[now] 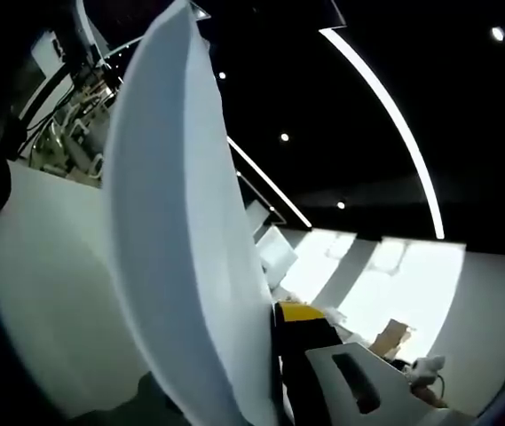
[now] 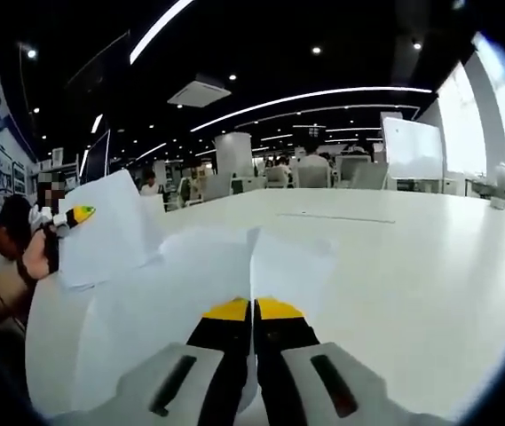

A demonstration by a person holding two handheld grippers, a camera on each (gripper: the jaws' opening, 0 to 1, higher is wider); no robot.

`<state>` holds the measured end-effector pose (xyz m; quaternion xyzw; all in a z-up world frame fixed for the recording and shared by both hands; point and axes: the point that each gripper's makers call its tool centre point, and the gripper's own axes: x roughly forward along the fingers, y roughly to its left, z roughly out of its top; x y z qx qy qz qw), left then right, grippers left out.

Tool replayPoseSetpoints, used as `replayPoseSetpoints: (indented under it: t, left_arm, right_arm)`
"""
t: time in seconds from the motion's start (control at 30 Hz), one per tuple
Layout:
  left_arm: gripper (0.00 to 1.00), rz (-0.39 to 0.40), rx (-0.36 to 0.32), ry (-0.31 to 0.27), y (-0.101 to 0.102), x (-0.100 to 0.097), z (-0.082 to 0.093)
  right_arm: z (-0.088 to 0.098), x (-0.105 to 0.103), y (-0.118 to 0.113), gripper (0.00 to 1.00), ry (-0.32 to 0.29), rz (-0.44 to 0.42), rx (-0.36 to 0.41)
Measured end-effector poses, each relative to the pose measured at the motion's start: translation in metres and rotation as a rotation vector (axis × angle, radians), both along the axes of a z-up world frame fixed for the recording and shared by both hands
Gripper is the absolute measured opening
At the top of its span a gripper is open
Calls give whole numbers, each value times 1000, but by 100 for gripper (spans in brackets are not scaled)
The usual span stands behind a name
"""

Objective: Organize the stack of printing papers by aligning and flattening the scattered papers on the table

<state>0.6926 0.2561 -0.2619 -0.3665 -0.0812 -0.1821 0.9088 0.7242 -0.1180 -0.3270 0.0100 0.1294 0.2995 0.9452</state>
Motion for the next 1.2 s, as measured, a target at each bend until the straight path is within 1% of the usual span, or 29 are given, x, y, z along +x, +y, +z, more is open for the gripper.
replayPoseSetpoints:
  t: [0.37, 0.67, 0.87, 1.1, 1.17, 1.2]
  left_arm:
    - [8, 1, -5, -1, 0, 0, 0]
    - [8, 1, -4, -2, -1, 1, 0]
    - [8, 1, -8, -3, -2, 0, 0]
    - [8, 1, -10, -3, -2, 0, 1]
    - [8, 0, -10, -3, -2, 0, 1]
    - [8, 1, -10, -4, -2, -1, 1]
  right_arm:
    - [6, -3, 3, 0, -4, 4, 26]
    - [21, -5, 3, 0, -23, 9, 48]
    - [39, -10, 6, 0, -52, 19, 80]
    - [65, -16, 7, 0, -97, 27, 114]
    - [75, -18, 7, 0, -118, 26, 124]
    - [77, -18, 7, 0, -122, 25, 126]
